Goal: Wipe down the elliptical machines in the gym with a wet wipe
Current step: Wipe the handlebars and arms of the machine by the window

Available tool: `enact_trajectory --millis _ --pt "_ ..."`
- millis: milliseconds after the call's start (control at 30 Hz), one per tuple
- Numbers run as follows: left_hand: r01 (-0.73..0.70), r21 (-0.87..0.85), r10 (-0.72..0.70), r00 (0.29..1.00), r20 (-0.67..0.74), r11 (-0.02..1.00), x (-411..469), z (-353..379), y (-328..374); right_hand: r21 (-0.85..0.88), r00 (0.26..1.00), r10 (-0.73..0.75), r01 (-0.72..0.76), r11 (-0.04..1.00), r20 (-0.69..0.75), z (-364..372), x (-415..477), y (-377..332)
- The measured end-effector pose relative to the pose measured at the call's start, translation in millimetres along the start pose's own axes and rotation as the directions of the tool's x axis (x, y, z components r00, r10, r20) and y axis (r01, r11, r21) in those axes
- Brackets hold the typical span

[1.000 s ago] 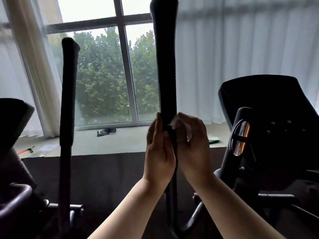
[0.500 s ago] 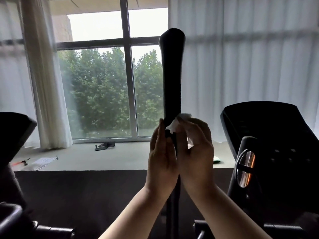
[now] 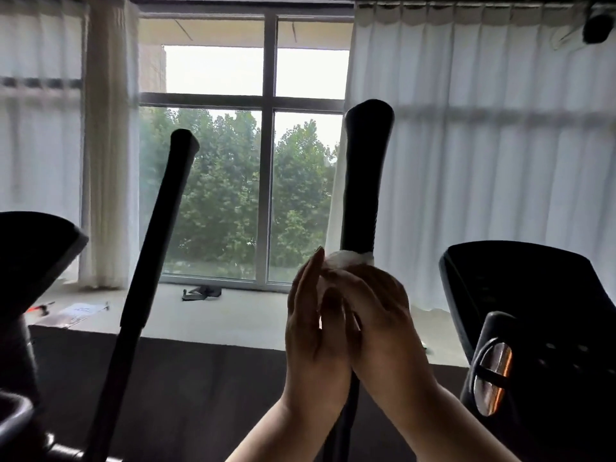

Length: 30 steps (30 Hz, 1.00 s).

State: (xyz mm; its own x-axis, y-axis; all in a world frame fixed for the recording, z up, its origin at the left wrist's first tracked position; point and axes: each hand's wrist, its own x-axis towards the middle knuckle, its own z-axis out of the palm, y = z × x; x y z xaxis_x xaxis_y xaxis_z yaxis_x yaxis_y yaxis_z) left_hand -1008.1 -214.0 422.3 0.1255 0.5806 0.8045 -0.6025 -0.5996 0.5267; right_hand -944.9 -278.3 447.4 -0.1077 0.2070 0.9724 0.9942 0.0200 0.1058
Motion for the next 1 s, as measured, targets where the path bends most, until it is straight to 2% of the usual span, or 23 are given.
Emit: enact_trajectory --millis 167,233,400,533,700,867,900,967,1000 --pt "0.016 0.003 -0.017 0.988 0.153 1.0 13 6 4 0.251 0.987 0.157 -0.155 0.956 0.009 -15 12 3" --pt "0.024 -0.008 -0.022 0.99 0.141 1.0 16 10 8 0.308 0.985 0.173 -0.167 0.937 0.008 -21 21 5" --pt "0.062 0.039 -0.064 0.997 0.053 0.997 20 20 2 0.061 0.983 0.158 -0.153 0.986 -0.089 -20 48 24" --pt "0.201 0.002 -0.201 0.979 -0.04 0.98 42 26 5 0.08 0.973 0.196 -0.187 0.979 -0.121 -12 63 38" --pt "0.185 -0.111 -0.184 0.983 0.02 0.976 96 36 20 0.031 0.98 0.138 -0.135 0.99 -0.143 -5 79 42" --pt "0.221 -0.223 -0.198 0.973 0.119 0.949 78 29 23 0.037 0.989 0.131 -0.129 0.991 -0.066 -6 86 43" --pt "0.242 -0.295 -0.205 0.967 0.151 0.924 72 28 27 0.025 0.99 0.122 -0.12 0.992 -0.067 -7 89 44" --pt "0.197 -0.333 -0.158 0.977 0.141 0.922 74 29 30 -0.019 0.996 0.069 -0.07 0.997 -0.057 -8 98 46" --pt "0.144 -0.268 -0.116 0.986 0.116 0.953 81 32 29 -0.05 0.998 0.034 -0.036 0.998 -0.052 -8 103 47"
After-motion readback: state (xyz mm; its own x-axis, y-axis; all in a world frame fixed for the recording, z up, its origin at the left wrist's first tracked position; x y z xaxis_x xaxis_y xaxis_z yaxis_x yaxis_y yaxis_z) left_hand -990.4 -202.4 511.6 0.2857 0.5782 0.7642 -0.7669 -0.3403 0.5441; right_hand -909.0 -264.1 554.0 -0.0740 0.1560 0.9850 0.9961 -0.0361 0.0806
